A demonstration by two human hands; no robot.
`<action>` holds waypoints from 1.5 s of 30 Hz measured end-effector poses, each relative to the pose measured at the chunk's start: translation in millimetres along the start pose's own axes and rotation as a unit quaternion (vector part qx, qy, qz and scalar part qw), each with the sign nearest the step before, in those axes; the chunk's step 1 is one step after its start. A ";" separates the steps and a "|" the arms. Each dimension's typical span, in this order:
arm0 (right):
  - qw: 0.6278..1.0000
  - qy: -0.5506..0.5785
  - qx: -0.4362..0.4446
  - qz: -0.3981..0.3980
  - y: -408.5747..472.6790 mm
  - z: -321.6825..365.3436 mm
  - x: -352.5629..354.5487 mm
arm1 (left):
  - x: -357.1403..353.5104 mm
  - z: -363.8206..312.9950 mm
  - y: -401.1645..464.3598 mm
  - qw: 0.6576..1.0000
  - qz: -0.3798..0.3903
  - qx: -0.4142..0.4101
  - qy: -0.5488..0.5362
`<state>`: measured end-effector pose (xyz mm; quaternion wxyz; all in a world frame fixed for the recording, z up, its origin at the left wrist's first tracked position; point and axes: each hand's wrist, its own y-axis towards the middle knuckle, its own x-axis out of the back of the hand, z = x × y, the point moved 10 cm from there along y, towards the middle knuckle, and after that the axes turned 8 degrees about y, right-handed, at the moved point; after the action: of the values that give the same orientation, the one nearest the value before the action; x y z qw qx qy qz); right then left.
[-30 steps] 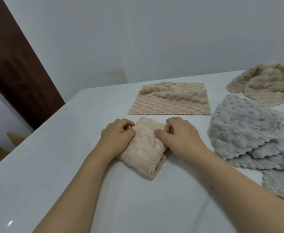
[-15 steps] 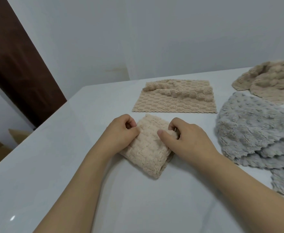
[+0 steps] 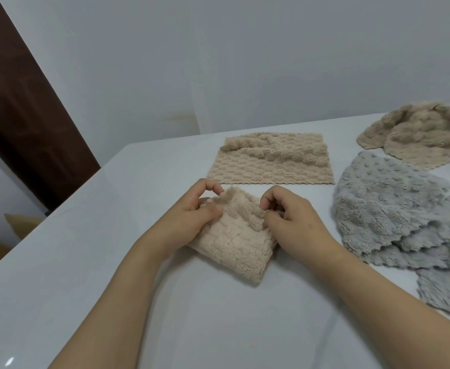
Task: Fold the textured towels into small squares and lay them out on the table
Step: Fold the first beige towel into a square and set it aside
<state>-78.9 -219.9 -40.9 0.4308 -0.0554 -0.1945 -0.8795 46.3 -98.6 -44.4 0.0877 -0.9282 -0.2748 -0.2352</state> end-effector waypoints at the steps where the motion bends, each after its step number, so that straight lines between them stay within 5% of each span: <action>1: 1.000 0.002 -0.005 -0.005 0.5 -1.3 0.9 | -1.5 -0.1 -1.4 1.000 0.014 0.003 -0.001; 13: 0.993 -0.106 0.010 -0.050 16.9 -9.5 6.5 | 8.1 23.2 1.3 0.991 -0.036 0.102 -0.083; 20: 0.991 -0.130 0.002 -0.023 24.4 -14.0 2.5 | 16.1 24.6 2.3 0.992 -0.058 0.083 -0.078; 25: 0.991 -0.128 0.003 -0.041 29.1 -10.9 10.6 | 37.7 25.6 2.0 0.986 -0.146 0.067 -0.040; 33: 0.973 -0.226 -0.028 0.023 32.7 -22.1 -3.4 | 37.0 0.8 3.4 0.963 -0.262 -0.070 -0.007; 39: 0.966 -0.254 -0.043 0.002 35.4 -24.8 0.2 | 32.3 16.8 12.6 0.963 -0.261 -0.004 0.074; 45: 0.955 -0.293 -0.048 -0.022 35.2 -27.6 3.3 | 29.6 26.8 16.4 0.973 -0.217 0.071 0.035</action>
<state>-51.7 -252.6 -55.0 0.3327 -0.3271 -0.2704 -0.8421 87.5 -90.5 -54.1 0.1101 -0.8286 -0.4828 -0.2611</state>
